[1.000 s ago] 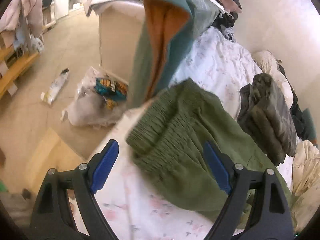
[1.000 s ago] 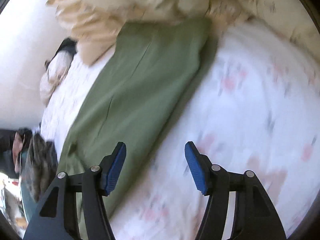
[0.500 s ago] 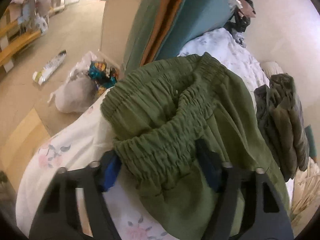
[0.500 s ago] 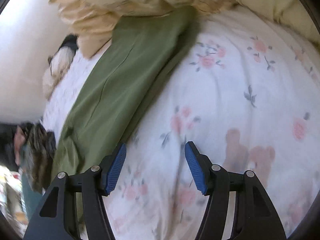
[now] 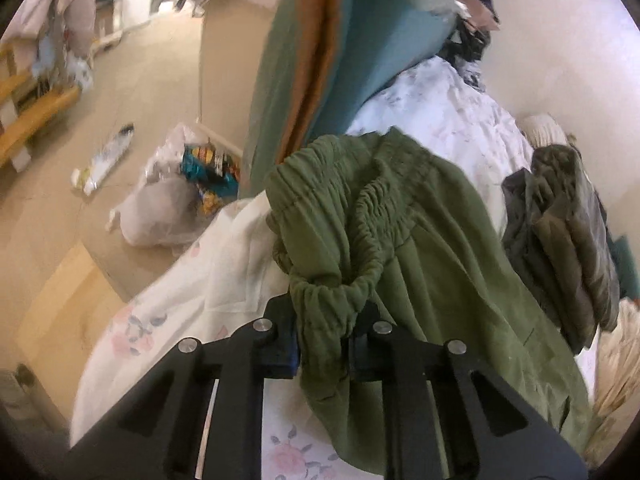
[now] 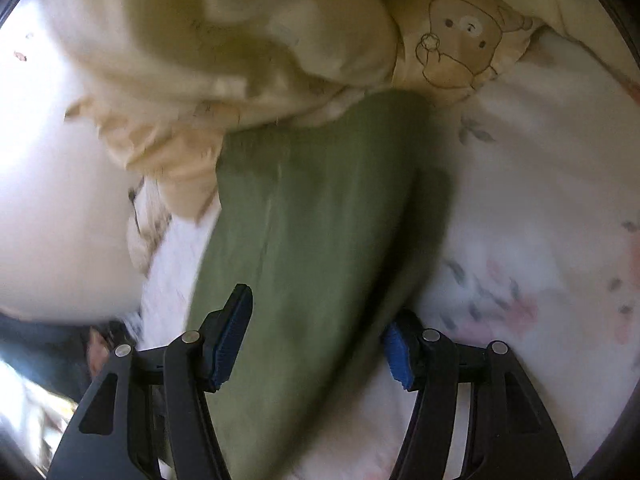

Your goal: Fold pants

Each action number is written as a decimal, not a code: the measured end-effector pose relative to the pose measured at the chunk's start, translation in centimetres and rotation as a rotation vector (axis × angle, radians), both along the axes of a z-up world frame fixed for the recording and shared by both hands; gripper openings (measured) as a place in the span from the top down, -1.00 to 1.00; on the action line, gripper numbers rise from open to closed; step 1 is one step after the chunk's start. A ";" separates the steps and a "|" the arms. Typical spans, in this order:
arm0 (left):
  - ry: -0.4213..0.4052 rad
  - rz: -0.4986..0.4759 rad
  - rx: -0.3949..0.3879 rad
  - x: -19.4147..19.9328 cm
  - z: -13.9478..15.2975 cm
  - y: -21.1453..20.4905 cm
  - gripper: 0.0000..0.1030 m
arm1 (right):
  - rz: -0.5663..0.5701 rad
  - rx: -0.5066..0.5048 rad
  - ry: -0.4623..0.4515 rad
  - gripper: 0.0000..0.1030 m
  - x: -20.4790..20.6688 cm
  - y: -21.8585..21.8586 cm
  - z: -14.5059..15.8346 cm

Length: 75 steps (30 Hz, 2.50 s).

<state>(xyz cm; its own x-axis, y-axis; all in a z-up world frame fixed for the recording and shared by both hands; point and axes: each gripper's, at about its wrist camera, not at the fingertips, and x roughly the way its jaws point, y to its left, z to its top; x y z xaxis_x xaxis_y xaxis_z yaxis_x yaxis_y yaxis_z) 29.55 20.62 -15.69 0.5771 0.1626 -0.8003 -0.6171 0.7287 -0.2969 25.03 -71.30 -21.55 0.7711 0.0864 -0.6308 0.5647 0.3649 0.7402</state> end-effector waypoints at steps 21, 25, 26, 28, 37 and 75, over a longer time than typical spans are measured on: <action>-0.084 -0.135 0.080 -7.3 14.4 2.6 0.80 | 0.021 -0.214 0.088 0.99 -5.9 2.0 10.5; 0.002 -0.099 0.012 -13.0 12.8 5.9 0.80 | -0.033 -0.169 0.152 0.99 -12.0 4.3 10.5; 0.020 -0.101 -0.002 -14.2 12.5 6.7 0.80 | -0.048 -0.146 0.175 0.99 -13.4 4.6 10.2; 0.054 -0.100 -0.022 -16.1 11.9 7.8 0.80 | -0.074 -0.124 0.221 0.99 -16.0 5.4 9.9; 0.251 -0.183 0.055 -19.1 7.1 8.1 0.79 | 0.033 -0.168 0.546 0.87 -19.2 8.4 7.7; 0.123 -0.411 0.147 -19.4 10.3 2.3 0.77 | 1.307 -0.184 0.147 0.75 -9.5 71.0 1.9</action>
